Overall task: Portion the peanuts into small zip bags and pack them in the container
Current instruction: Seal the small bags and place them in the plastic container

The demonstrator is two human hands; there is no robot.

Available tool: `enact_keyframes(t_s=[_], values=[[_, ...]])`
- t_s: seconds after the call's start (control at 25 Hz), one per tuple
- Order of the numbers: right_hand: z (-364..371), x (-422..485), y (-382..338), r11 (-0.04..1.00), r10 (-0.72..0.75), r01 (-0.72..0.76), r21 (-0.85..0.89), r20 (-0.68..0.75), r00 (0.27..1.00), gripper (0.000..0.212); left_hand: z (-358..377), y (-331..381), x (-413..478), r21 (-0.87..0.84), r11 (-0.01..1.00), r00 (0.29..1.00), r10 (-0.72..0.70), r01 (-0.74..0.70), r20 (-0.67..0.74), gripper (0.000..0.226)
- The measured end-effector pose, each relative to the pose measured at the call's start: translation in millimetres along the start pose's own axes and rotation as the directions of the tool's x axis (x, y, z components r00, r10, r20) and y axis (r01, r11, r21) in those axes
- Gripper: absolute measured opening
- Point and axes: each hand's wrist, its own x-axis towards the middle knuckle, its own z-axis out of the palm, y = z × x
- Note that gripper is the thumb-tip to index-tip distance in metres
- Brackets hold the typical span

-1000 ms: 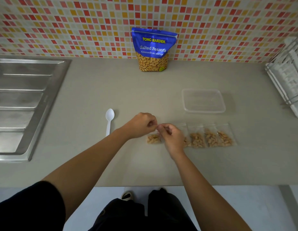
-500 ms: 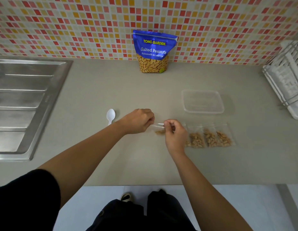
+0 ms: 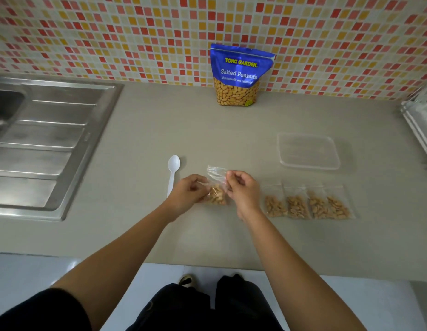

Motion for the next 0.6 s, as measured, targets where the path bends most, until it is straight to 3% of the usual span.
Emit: enact_keyframes(t_s=[0.08, 0.16, 0.24, 0.4, 0.6], values=[[13.1, 9.4, 9.0, 0.978, -0.059, 0.057, -0.199, 0.0, 0.998, 0.008, -13.5, -10.2, -2.2, 0.023, 0.999, 0.991, -0.041, 0.044, -0.124, 0.009], [22.5, 16.2, 16.5, 0.855, -0.161, 0.155, -0.495, 0.03, 0.986, 0.014, -19.1, -17.9, -4.6, 0.167, 0.984, 0.978, -0.028, 0.063, -0.205, 0.01], [29.0, 18.1, 20.1, 0.747, -0.193, 0.185, -0.638, 0.058, 0.98, 0.019, -17.1, -22.0, -5.1, 0.354, 0.933, 0.962, 0.031, 0.069, -0.27, 0.015], [26.6, 18.1, 16.9, 0.723, -0.156, 0.169, -0.67, 0.081, 0.985, 0.025, -10.1, -16.3, -4.0, 0.618, 0.782, 0.946, 0.134, 0.083, -0.297, 0.031], [-10.4, 19.2, -12.2, 0.706, -0.279, 0.228, -0.671, 0.032, 0.96, 0.026, 27.9, 22.2, 15.7, 0.622, 0.782, 0.912, 0.282, -0.038, -0.298, 0.034]])
